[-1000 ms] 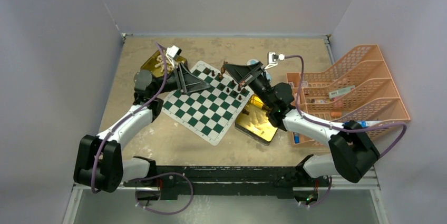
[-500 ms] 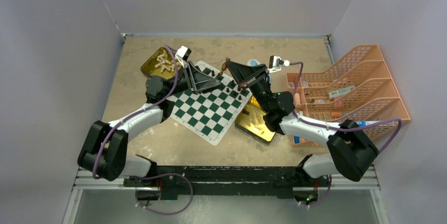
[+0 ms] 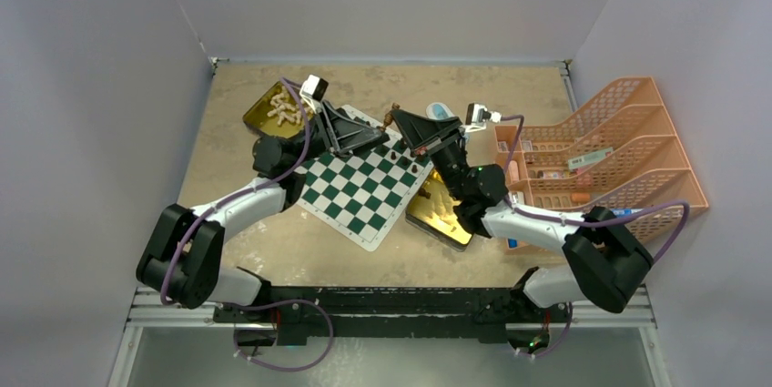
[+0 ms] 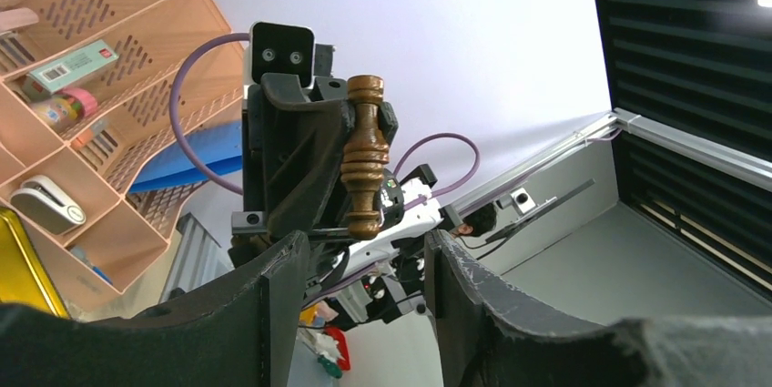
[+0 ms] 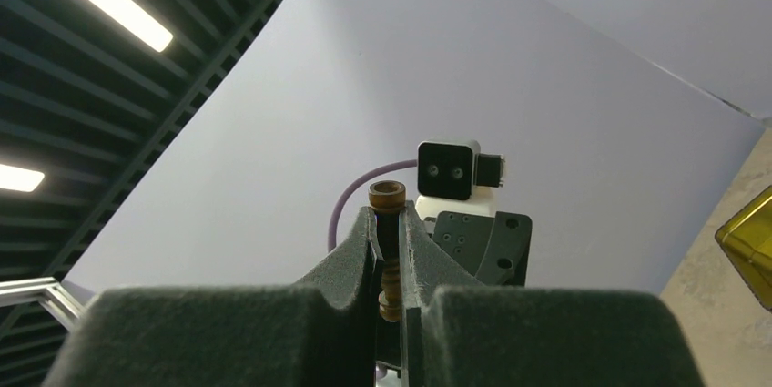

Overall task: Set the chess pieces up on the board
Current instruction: Place the chess piece on the chessboard.

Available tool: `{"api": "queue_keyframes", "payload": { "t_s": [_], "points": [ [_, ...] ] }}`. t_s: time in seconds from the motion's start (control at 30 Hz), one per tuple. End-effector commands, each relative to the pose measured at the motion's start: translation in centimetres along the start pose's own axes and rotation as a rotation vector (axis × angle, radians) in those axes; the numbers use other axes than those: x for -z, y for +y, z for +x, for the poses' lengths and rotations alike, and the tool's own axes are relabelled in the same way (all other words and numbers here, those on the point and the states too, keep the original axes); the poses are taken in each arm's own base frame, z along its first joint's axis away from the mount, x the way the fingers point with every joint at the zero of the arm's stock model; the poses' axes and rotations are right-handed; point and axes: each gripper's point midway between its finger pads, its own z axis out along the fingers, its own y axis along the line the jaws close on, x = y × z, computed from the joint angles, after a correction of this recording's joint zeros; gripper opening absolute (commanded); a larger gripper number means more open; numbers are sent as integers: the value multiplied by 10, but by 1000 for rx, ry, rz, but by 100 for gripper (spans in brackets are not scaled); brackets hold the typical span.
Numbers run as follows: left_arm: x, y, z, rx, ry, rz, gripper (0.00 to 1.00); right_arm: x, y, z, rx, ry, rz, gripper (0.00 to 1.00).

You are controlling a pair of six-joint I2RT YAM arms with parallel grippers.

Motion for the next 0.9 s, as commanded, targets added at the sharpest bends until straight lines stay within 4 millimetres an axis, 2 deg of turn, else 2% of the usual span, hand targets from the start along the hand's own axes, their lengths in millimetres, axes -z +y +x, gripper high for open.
{"api": "queue_keyframes", "payload": {
  "t_s": [0.0,0.23,0.6,0.87],
  "points": [
    [-9,-28,-6,-51,-19,99,48,-2,9,-7,21,-47,-47,0],
    [-7,-25,-7,-23,-43,92,41,3,0,-6,11,-51,-28,0],
    [-5,-12,-8,-15,-60,39,32,8,15,-18,84,-82,-31,0],
    [-3,1,-7,-3,-66,-1,25,10,15,-17,91,-69,-28,0]
  ]
}}
